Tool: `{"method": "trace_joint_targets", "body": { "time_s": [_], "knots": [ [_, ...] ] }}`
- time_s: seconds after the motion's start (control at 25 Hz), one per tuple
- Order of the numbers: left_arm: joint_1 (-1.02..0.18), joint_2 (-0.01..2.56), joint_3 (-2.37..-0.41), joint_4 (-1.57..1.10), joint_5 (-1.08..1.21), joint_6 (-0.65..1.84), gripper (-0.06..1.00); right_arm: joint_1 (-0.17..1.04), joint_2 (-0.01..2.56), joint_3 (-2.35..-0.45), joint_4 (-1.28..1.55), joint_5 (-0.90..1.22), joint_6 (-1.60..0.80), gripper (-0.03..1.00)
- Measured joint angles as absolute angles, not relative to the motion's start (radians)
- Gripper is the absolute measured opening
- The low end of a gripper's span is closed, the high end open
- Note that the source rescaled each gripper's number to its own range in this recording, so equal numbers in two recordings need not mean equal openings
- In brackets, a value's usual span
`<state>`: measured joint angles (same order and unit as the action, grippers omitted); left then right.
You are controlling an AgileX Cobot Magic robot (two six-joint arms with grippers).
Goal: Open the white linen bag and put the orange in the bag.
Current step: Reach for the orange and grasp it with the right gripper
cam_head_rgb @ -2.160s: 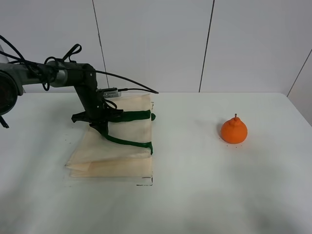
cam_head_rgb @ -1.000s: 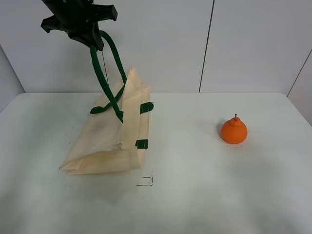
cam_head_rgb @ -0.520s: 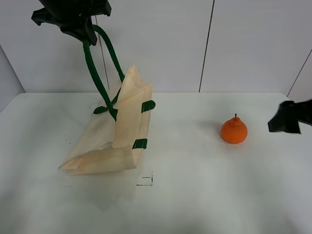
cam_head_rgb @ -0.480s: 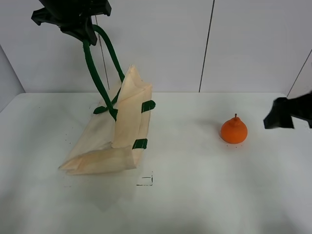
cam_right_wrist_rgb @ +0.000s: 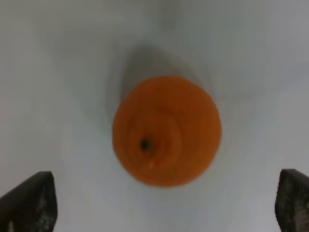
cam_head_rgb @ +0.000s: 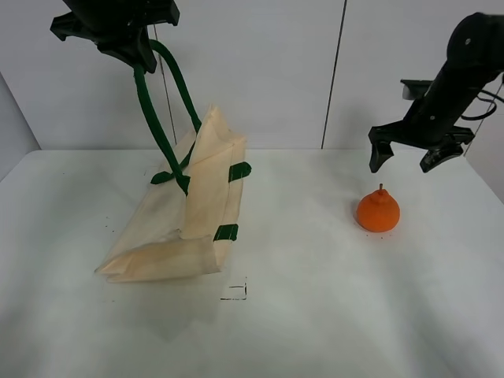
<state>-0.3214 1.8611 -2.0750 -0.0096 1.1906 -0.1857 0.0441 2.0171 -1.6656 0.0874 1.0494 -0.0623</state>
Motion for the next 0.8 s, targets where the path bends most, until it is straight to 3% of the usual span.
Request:
{"method": "trace_joint_targets", "body": {
  "time_s": [0.48, 0.56, 0.68, 0.76, 0.8],
  "knots": [
    [-0.321, 1.861, -2.075, -0.010, 1.191, -0.186, 0.00, 0.044, 2.254, -1.712, 0.101, 1.000, -0.058, 1.00],
    [-0.321, 1.861, -2.075, -0.010, 1.191, -0.186, 0.00, 0.044, 2.261, -1.713, 0.109, 0.999, -0.058, 0.96],
    [-0.321, 1.861, -2.075, -0.010, 1.191, -0.186, 0.00, 0.044, 2.272, -1.717, 0.114, 1.007, -0.058, 0.79],
    [-0.321, 1.861, -2.075, -0.010, 1.191, -0.186, 0.00, 0.044, 2.275, -1.717, 0.115, 1.017, -0.058, 0.51],
    [-0.321, 1.861, -2.075, -0.010, 1.191, -0.186, 0.00, 0.044, 2.275, -1.718, 0.117, 1.018, -0.058, 0.30]
  ]
}}
